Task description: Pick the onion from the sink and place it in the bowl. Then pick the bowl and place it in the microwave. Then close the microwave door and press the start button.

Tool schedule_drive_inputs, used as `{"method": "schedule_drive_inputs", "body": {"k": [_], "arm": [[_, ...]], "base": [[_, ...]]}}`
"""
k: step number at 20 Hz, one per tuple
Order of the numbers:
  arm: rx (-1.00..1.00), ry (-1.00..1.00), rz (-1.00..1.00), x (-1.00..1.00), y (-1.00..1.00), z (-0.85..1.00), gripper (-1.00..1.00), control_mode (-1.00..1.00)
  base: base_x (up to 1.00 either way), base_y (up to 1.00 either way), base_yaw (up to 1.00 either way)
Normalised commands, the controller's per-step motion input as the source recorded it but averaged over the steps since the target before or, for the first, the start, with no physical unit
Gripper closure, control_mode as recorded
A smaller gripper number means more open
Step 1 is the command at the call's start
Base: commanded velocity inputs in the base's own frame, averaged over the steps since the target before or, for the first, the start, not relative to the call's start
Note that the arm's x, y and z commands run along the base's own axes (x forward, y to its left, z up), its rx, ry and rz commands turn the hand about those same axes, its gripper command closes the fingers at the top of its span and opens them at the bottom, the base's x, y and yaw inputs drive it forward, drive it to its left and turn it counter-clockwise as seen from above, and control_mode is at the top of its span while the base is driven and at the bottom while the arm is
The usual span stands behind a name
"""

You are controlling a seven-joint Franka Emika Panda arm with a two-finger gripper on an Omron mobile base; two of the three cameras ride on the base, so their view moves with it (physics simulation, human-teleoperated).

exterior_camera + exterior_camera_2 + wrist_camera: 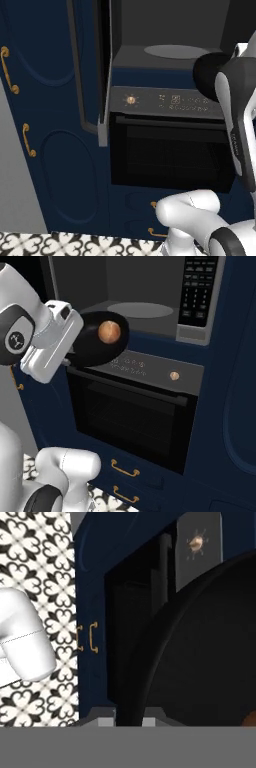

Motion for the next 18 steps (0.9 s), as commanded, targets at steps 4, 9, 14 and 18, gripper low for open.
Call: {"method": "schedule_drive_inputs", "body": {"k": [4,9,14,18], "arm": [[-0.07,-0.04,0.03,0.20,0.00,0.48,1.00,-1.00],[-0.02,-0.23,0.00,0.41,0.00,0.12,1.00,-1.00],[0.00,-0.21,0.00,0.54,0.00,0.03,1.00,-1.00],[0.00,0.16,0.03,0.59,0.00,0.09,1.00,-1.00]], "base": [[0.00,0.00,0.00],[0.00,0.00,0.00],[0.00,0.00,0.00],[0.00,0.00,0.00]]}}
